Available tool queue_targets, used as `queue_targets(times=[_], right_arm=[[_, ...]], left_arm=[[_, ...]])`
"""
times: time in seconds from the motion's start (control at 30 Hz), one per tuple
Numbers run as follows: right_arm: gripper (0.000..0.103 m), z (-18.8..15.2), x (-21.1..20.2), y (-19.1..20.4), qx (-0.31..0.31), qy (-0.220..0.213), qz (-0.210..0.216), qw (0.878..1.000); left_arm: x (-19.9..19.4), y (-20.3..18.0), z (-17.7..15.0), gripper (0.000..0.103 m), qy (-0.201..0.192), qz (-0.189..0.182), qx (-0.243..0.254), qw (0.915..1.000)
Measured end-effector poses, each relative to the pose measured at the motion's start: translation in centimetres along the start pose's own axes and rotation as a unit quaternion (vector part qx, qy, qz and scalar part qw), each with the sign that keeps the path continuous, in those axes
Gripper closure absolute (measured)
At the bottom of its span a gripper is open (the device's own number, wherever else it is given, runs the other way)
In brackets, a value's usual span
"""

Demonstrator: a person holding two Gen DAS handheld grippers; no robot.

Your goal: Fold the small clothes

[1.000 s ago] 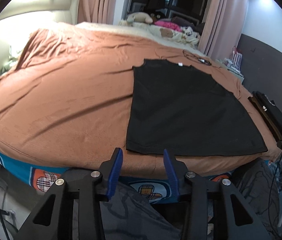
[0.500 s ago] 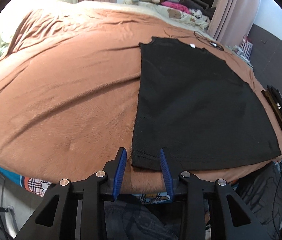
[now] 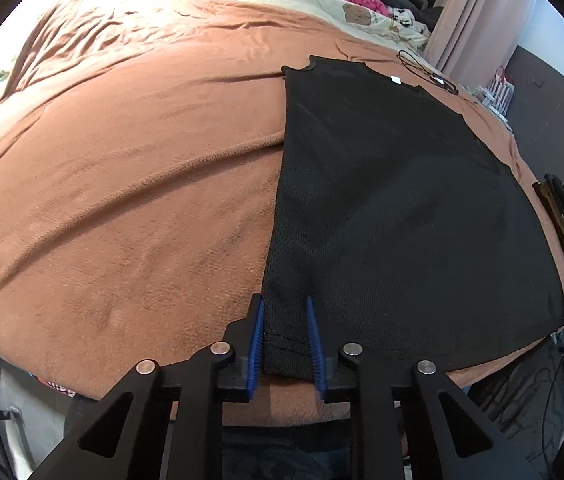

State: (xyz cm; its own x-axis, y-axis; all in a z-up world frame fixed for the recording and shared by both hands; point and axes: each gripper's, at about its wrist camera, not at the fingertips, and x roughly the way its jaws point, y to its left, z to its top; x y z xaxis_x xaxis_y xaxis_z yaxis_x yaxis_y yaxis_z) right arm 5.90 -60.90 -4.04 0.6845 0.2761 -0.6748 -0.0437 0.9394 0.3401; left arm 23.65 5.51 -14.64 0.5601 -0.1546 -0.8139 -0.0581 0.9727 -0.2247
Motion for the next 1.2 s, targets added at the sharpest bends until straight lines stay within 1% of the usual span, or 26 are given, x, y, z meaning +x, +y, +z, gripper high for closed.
queue_targets(times=[0.07,0.1,0.3,0.4,0.5,0.63,0.7,0.77,0.83,0.87,0.9,0.93,1.0,1.03,1.07,1.1,1.13,1.2], right_arm=[[0.066,0.0,0.0,0.0,0.001,0.0,0.0,1.0],[0.067,-0.1,-0.2,-0.1,0.004,-0.002,0.004,1.0],[0.067,0.5,0.6,0.0,0.002,-0.01,0.014,1.0],[0.067,1.0,1.3,-0.6,0.013,-0.013,0.03,0.999],[0.067,1.0,1.8,-1.0,0.019,-0.006,0.036,0.999],[0.067,0.7,1.6,-1.5,0.03,0.003,0.056,0.998],[0.07,0.4,1.5,-1.7,0.035,0.007,0.062,0.997],[0.07,0.2,1.3,-1.9,0.046,0.009,0.072,0.996],[0.07,0.0,1.0,-2.5,0.059,0.012,0.082,0.995],[0.07,-0.2,0.9,-2.7,0.063,0.014,0.086,0.994],[0.07,-0.2,0.9,-2.8,0.066,0.015,0.088,0.994],[0.07,-0.2,0.8,-2.9,0.069,0.016,0.091,0.993],[0.07,-0.3,0.8,-3.2,0.076,0.018,0.098,0.992],[0.07,-0.3,0.8,-3.2,0.079,0.018,0.1,0.992],[0.07,-0.2,0.8,-3.4,0.083,0.019,0.103,0.991],[0.07,-0.2,0.8,-3.6,0.085,0.019,0.106,0.991],[0.07,-0.3,0.8,-3.6,0.088,0.018,0.108,0.99],[0.07,-0.4,0.7,-3.9,0.095,0.019,0.115,0.989]], left_arm=[[-0.1,0.0,-0.2,0.083,0.001,-0.004,-0.005,1.0],[0.0,0.0,-0.2,0.083,0.001,-0.006,-0.007,1.0],[-0.4,0.6,-0.8,0.085,-0.001,-0.023,-0.029,0.9993],[-0.5,0.7,-0.8,0.085,-0.003,-0.027,-0.04,0.9988],[-0.5,0.6,-0.9,0.085,-0.003,-0.031,-0.044,0.9985],[-0.6,0.9,-1.0,0.086,-0.005,-0.041,-0.053,0.9977],[-0.7,1.2,-1.1,0.086,-0.008,-0.048,-0.063,0.9968],[-0.8,1.2,-1.2,0.086,-0.011,-0.049,-0.065,0.9966],[-0.9,1.1,-1.3,0.083,-0.01,-0.047,-0.063,0.9969],[-0.9,1.0,-1.3,0.077,-0.011,-0.048,-0.06,0.997],[-0.9,0.9,-1.3,0.067,-0.012,-0.05,-0.058,0.997],[-1.0,0.7,-1.2,0.06,-0.013,-0.055,-0.056,0.9969],[-1.2,0.2,-1.2,0.029,-0.018,-0.056,-0.048,0.9971],[-1.3,-0.2,-1.1,0.021,-0.023,-0.051,-0.04,0.9976],[-1.6,-0.6,-1.1,0.008,-0.03,-0.043,-0.031,0.9981],[-2.0,-0.9,-1.2,0.001,-0.042,-0.034,-0.024,0.9983],[-2.2,-1.0,-1.2,0.0,-0.05,-0.033,-0.02,0.998],[-2.5,-1.0,-1.2,0.0,-0.058,-0.047,-0.022,0.997]])
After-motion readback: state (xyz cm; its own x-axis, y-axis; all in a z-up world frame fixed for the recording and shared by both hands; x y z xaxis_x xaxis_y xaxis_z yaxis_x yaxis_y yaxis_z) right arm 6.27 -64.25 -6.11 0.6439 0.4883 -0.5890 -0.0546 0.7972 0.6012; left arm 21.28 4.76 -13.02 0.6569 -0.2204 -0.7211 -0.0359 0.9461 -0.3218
